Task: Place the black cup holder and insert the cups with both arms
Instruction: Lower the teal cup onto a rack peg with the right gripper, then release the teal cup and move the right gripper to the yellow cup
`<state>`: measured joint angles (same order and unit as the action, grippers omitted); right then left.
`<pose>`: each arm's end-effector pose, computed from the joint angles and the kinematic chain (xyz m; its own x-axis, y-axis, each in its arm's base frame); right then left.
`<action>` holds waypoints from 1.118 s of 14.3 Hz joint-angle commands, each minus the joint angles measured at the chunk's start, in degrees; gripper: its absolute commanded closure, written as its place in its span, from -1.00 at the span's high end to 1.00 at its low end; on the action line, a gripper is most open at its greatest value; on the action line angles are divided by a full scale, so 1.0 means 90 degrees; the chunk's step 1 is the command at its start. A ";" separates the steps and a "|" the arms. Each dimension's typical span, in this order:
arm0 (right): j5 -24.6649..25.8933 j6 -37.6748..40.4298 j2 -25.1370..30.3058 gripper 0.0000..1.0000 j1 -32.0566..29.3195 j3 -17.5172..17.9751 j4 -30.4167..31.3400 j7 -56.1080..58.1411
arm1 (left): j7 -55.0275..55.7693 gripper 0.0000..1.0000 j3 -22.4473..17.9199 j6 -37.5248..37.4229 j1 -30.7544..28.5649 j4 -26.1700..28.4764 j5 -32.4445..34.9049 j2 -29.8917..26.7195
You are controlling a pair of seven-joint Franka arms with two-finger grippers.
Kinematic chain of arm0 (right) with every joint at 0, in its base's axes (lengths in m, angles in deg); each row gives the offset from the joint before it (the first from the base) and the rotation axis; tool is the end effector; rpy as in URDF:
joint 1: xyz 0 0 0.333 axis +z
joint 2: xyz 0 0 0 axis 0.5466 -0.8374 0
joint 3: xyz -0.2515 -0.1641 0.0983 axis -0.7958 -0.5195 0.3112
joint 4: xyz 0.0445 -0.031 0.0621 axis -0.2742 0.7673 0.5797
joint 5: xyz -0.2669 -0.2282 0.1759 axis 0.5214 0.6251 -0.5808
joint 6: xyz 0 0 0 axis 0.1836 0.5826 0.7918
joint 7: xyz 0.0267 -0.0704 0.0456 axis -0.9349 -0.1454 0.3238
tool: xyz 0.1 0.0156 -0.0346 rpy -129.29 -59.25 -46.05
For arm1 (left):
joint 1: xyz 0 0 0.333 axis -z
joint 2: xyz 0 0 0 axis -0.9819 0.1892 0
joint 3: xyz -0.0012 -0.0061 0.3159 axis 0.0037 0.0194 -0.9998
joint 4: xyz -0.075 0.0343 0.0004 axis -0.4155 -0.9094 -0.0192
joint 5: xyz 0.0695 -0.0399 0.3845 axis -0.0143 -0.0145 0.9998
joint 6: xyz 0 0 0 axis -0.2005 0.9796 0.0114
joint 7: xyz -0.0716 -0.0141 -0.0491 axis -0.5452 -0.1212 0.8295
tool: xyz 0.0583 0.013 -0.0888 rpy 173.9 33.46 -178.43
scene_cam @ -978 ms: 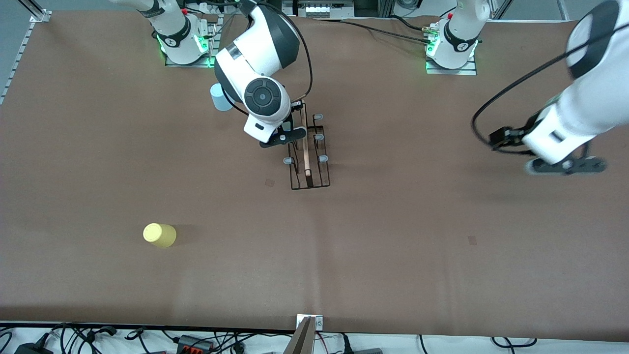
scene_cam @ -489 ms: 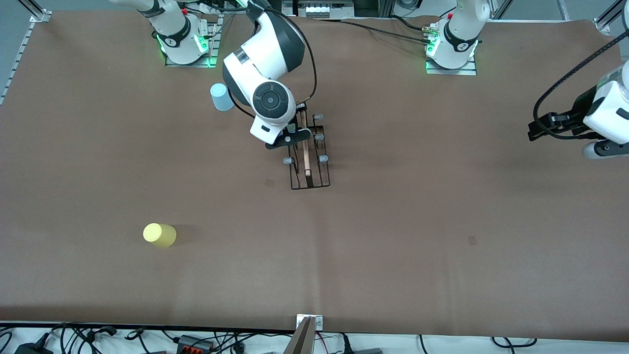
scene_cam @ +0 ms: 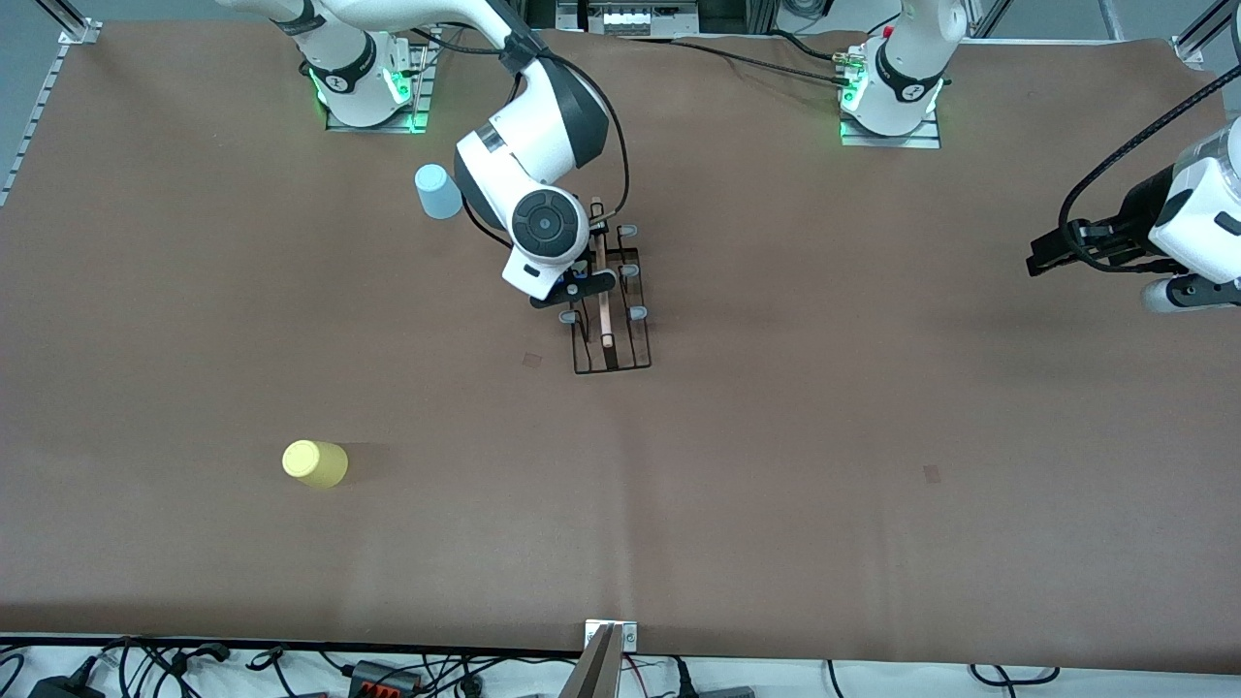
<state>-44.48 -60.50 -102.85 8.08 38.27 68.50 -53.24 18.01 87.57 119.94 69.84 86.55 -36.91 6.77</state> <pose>0.4664 0.4451 0.2949 0.8678 0.2559 -0.4260 0.2600 -0.9643 -0.0498 0.5766 -0.0159 0.5882 0.9847 0.1390 -0.1049 0.1413 -0.9899 0.0148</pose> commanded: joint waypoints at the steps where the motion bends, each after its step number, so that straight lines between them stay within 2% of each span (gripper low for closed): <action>1: -0.0005 0.0059 0.0151 1.00 0.0031 -0.0086 0.0028 -0.0294 | -0.0062 1.00 -0.0027 -0.0121 -0.0046 0.0026 -0.0088 -0.0109; 5: -0.0044 0.0577 0.0804 1.00 -0.0135 -0.0174 -0.0157 -0.0588 | -0.0082 1.00 0.0002 -0.0121 -0.0095 0.0026 0.0019 -0.0099; 8: -0.0025 0.0918 0.0962 1.00 -0.0778 -0.0184 -0.0654 -0.0510 | -0.0043 1.00 0.0061 -0.0121 -0.0095 0.0036 0.0574 -0.0089; 10: 0.0198 0.0832 0.0923 1.00 -0.1266 -0.0184 -0.0724 -0.0598 | 0.0093 1.00 0.0071 -0.0121 -0.0095 0.0036 0.0595 -0.0099; 12: 0.0987 0.0473 0.0758 1.00 -0.1589 -0.0290 -0.0744 -0.0618 | 0.0172 1.00 0.0061 -0.0112 -0.0095 0.0027 0.0547 -0.0089; 16: 0.1312 -0.1039 0.0075 1.00 -0.2430 -0.0418 -0.0792 -0.0501 | 0.0123 1.00 0.0071 -0.0122 -0.0095 0.0007 0.0556 -0.0099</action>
<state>-34.42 -64.76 -98.44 -11.63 34.14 63.14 -57.38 18.81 87.76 119.58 69.15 86.53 -32.76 6.76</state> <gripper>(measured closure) 0.000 0.000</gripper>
